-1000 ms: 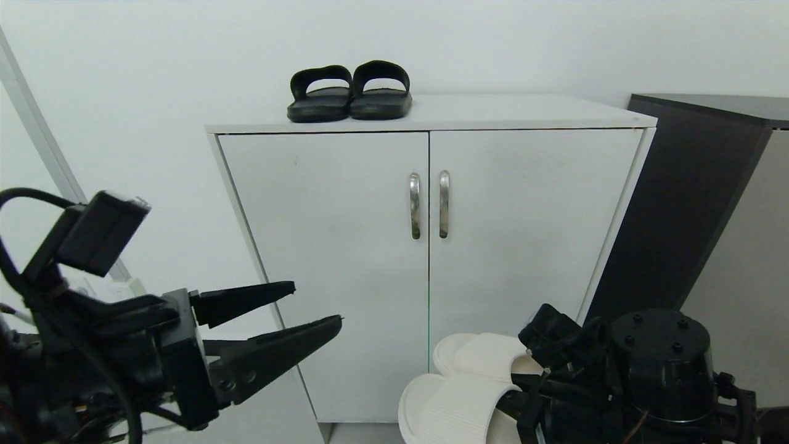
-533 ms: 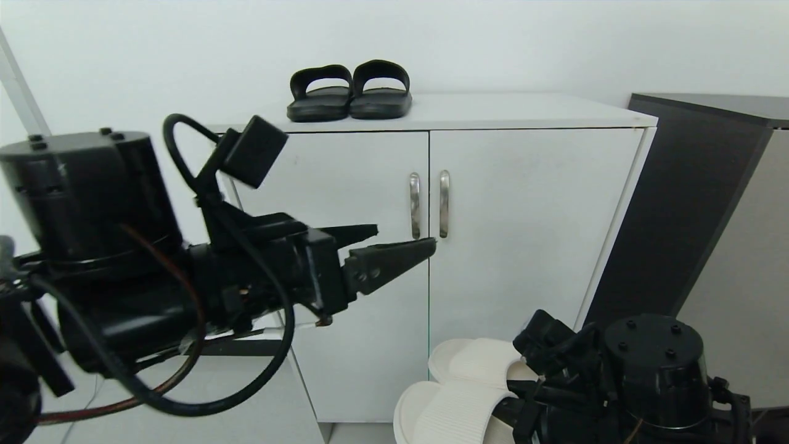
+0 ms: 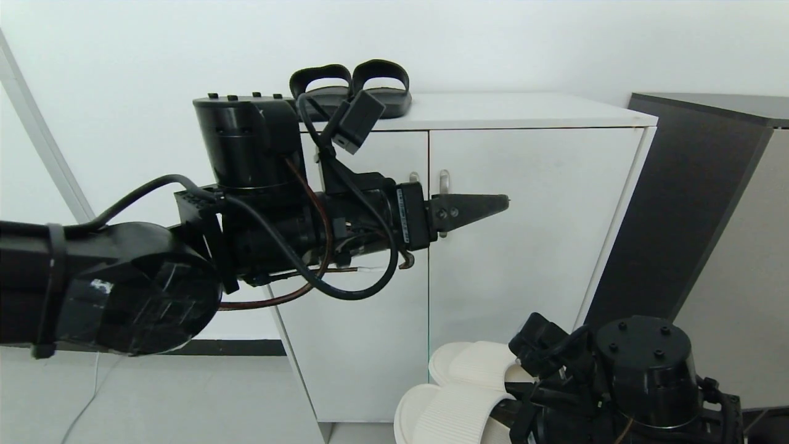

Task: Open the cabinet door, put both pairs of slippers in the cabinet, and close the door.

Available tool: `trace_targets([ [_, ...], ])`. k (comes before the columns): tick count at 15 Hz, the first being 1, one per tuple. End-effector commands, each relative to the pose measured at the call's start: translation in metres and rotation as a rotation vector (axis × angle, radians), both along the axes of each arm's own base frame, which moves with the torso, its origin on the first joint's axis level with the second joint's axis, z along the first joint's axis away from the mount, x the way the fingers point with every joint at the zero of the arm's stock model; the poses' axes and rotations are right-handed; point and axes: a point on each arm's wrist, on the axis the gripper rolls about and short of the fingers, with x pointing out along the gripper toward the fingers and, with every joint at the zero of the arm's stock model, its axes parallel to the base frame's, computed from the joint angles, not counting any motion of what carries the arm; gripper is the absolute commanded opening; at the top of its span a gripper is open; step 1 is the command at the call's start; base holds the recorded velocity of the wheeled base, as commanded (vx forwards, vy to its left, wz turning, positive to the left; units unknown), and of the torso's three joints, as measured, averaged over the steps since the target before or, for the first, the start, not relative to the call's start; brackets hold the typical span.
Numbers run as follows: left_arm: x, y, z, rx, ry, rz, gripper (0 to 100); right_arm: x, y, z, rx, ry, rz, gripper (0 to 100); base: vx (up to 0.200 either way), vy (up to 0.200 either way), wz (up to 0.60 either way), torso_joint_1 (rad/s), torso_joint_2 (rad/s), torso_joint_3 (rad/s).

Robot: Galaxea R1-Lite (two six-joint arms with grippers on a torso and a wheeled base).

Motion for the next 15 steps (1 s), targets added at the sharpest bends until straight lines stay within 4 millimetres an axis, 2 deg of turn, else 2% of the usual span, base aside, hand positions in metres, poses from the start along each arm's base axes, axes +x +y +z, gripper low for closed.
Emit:
trace_targets([
  [1,0.012,0.000,-0.006,-0.014,0.056,-0.023,100,0.000,0.000,-0.001,-0.003,0.002,0.001,0,0.000,0.000,0.00,0.000,0.00,0.000],
  [4,0.013,0.001,-0.006,-0.019,0.058,-0.007,100,0.000,0.000,-0.001,-0.003,0.002,0.001,0,0.000,0.000,0.00,0.000,0.00,0.000],
  [10,0.031,-0.008,-0.018,0.033,0.012,0.196,100,0.001,0.001,-0.002,-0.007,0.004,0.004,0,0.000,0.000,0.00,0.000,0.00,0.000],
  [15,0.045,-0.016,-0.020,0.032,0.007,0.236,100,0.000,0.001,-0.002,-0.008,0.005,0.004,0,0.000,0.000,0.00,0.000,0.00,0.000],
])
